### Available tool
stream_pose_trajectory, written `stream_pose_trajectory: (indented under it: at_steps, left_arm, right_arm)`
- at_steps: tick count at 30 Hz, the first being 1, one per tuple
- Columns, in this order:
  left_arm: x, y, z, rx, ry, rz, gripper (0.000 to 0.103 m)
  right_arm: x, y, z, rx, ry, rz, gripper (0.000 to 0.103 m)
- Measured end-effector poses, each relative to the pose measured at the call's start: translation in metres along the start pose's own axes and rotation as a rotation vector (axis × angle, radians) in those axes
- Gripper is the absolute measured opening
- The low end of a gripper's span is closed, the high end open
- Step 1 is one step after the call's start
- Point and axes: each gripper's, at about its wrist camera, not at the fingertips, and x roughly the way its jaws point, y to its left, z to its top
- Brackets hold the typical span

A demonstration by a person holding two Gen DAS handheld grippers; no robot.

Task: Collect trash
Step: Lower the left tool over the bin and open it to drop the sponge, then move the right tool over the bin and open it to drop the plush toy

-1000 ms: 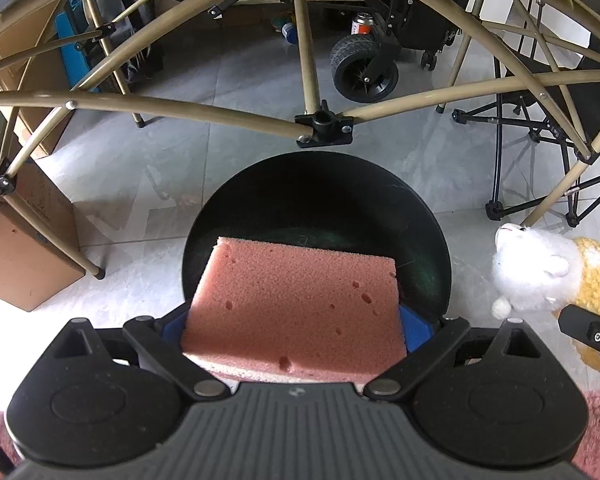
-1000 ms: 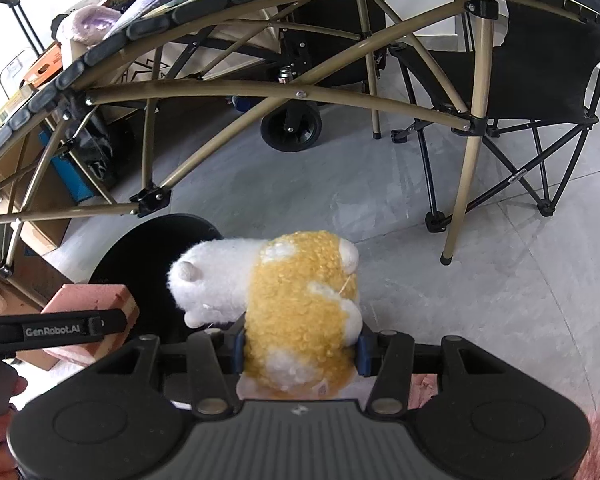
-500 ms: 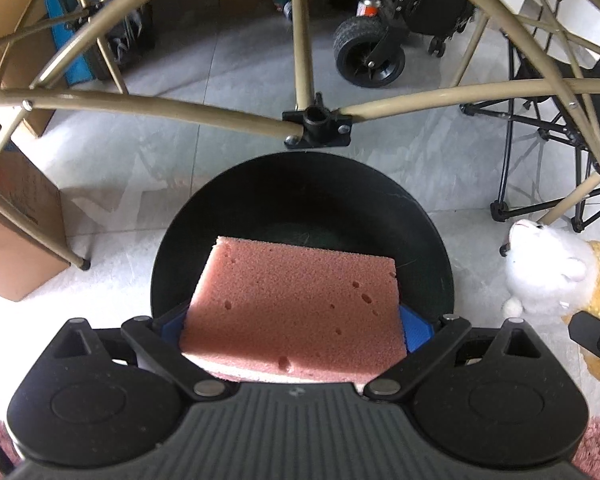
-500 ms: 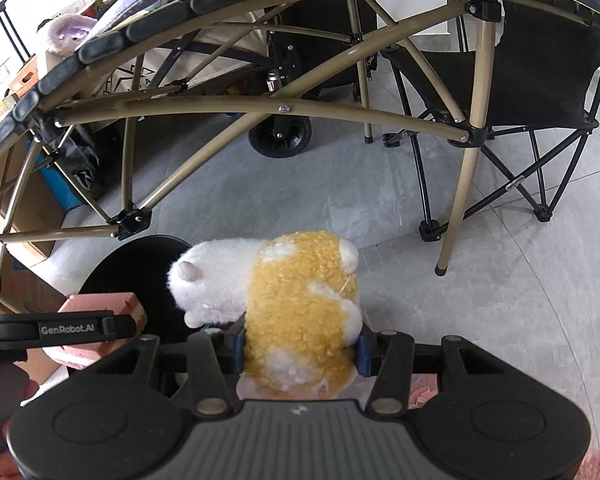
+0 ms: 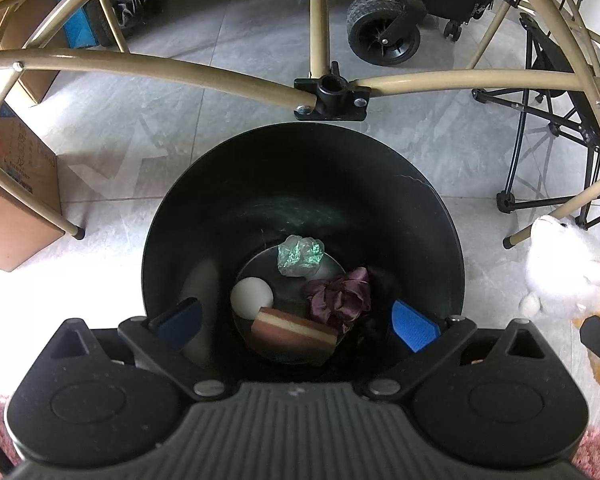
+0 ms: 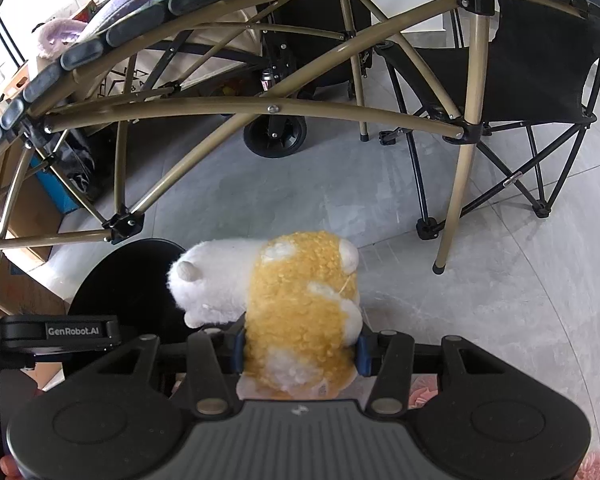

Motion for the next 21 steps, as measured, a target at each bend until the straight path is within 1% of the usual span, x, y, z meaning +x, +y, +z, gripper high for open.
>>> stream_pose_trajectory:
  at_steps: [11,21]
  left_arm:
    - [-0.012,0.016,-0.003,-0.022,-0.023,-0.005,0.103]
    - [-0.029,0.046,-0.009,-0.050,-0.059,-0.001,0.103]
  right_arm:
    - [-0.002,0.012,-0.001,-0.032,-0.003,0.016,0.048]
    - [-0.002,0.053,-0.001,-0.116,0.004,0.055,0.048]
